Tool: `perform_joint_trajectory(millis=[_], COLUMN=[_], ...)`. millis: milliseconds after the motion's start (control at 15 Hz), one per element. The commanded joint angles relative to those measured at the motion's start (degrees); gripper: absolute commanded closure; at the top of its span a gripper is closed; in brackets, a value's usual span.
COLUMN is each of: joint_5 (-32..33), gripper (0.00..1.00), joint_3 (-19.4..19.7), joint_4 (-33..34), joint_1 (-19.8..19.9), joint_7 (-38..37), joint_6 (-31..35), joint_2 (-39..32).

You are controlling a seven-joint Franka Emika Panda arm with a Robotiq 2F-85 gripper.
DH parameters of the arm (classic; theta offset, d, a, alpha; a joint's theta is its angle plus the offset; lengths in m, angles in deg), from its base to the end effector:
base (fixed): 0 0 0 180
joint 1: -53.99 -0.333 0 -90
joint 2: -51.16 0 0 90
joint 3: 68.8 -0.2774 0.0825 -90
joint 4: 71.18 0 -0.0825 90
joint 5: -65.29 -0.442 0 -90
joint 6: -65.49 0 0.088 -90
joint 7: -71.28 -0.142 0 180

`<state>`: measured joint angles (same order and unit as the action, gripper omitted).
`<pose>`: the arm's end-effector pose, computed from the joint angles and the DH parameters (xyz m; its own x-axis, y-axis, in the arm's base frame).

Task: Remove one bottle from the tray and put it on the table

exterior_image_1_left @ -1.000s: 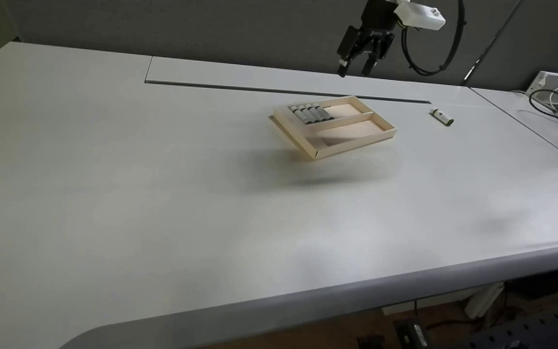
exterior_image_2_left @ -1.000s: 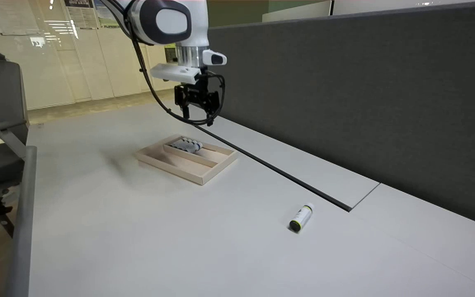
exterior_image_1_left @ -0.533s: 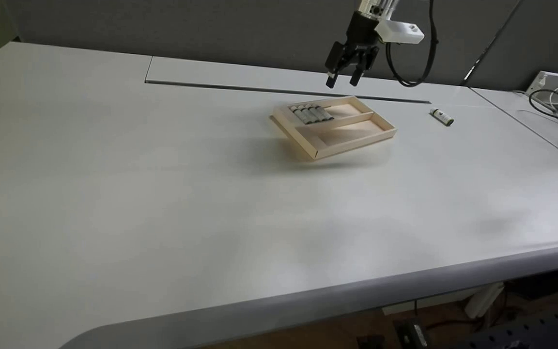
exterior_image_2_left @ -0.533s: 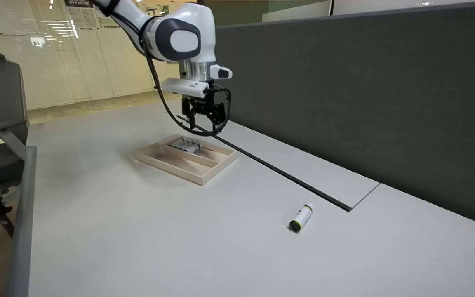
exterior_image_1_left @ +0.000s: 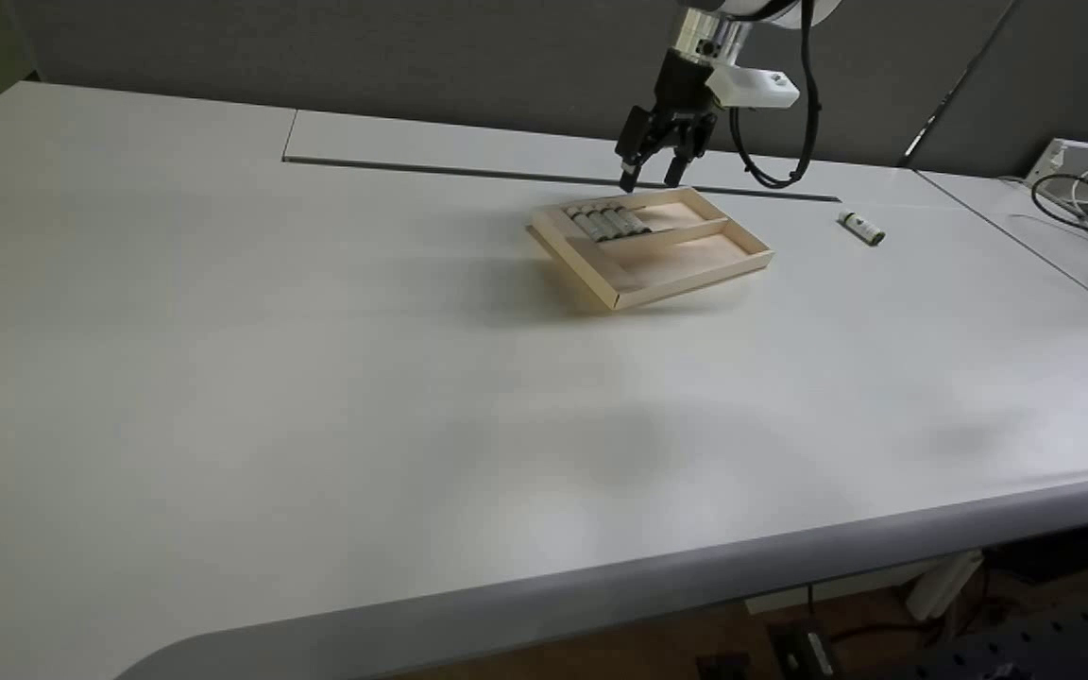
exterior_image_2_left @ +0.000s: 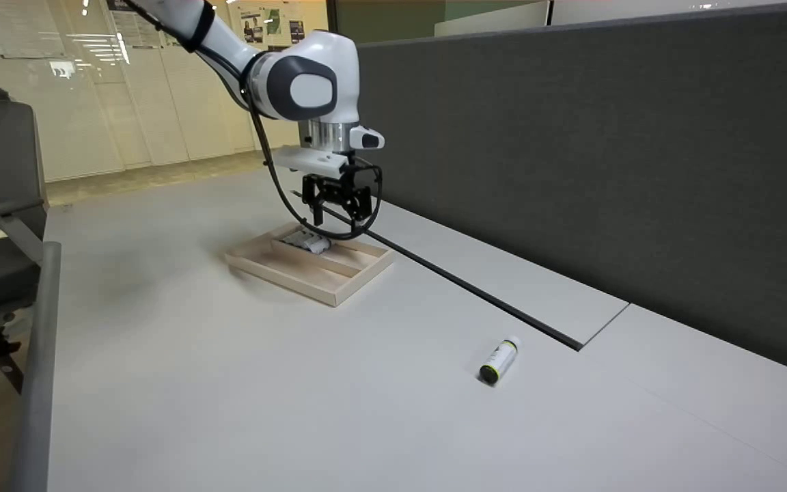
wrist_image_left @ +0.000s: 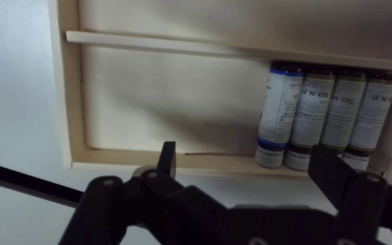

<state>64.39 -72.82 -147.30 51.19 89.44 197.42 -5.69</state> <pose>0.7383 0.0831 0.0325 0.9234 0.3838 0.0051 0.3832 -0.9209 -0.0722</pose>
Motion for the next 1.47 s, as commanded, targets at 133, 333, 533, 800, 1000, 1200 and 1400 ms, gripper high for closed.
perform_joint_trajectory(millis=[133, 333, 533, 800, 1000, 1200, 1400], joint_5=[1.3, 1.2, 1.3, 1.7, 2.6, 4.4, 5.6], gripper=[0.0, 0.0, 0.0, 0.0, 0.0, 0.0, 0.0], joint_3=[-0.3, -0.3, -0.3, 0.0, 0.5, 1.8, 2.9], joint_4=[4.3, 4.6, 4.6, 4.6, 4.6, 4.5, 5.1], joint_1=[-0.3, -0.1, -0.1, -0.3, -0.5, -0.5, -0.3], joint_7=[-2.0, -1.7, -1.7, -1.7, -1.9, -2.3, -2.5], joint_6=[-4.1, -4.5, -4.5, -4.1, -4.0, -3.7, -3.7], joint_2=[-2.3, -3.1, -3.6, -4.3, -4.4, -4.0, -3.7])
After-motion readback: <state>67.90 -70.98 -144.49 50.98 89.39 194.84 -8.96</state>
